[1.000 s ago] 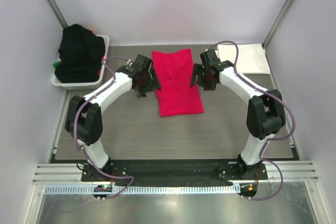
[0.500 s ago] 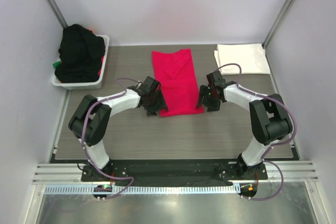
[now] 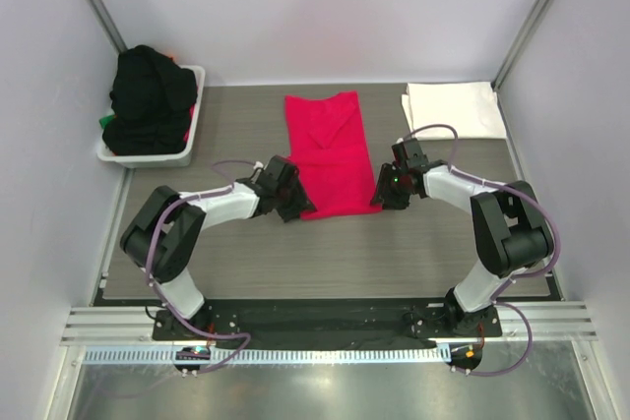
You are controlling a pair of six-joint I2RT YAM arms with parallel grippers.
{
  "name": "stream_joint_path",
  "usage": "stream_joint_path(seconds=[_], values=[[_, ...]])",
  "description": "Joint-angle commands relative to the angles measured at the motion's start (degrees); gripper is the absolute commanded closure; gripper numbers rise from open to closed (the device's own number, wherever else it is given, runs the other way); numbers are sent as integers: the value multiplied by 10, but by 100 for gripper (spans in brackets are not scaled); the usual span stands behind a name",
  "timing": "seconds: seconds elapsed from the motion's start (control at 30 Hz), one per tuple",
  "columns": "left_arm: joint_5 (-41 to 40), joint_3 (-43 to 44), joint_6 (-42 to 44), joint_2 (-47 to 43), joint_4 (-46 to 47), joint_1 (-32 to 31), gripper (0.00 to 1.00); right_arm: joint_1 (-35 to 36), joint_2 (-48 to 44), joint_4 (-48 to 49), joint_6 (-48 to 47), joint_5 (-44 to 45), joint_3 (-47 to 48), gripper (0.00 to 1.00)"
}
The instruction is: Fold and stack the t-shirts
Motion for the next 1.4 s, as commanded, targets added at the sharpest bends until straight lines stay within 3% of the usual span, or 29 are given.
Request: stream_joint_path(seconds=[0.0,0.1,0.2,0.3,0.37,0.53,0.63,0.77,1.0,1.2,1.37], values=[[-18,-35,-22,-14,-11,-8,55,1,-4,-2,5,-10,-18,57],[-28,-53,-30,-35,-12,-10,57,1,-5,0,7,-10,-23,62],[-36,-66,-37,-45,-14,-11,65,1,-6,2,11,-14,-27,66],[-38,-71,-40,-45,-14,-11,81,1,-10,3,17,-16,-31,68],[-38,-70,-41,-41,-15,-11,86,0,-17,3,19,-15,-36,68],[-37,-67,-41,-31,-14,-13,92,0,-33,-2,20,-7,-49,53],[-54,-69,-42,-31,-14,-14,96,-1,-38,-2,24,-12,-57,53],[-54,-67,-42,-27,-14,-15,98,0,-35,12,30,-23,-72,59],[-54,-65,-43,-24,-14,-19,100,0,-23,32,31,-23,-79,77],[-57,-56,-39,-48,-50,-29,100,0,-57,20,41,-37,-77,98],[-91,-54,-50,-114,-152,-68,100,2,-151,-42,49,-42,-82,99]])
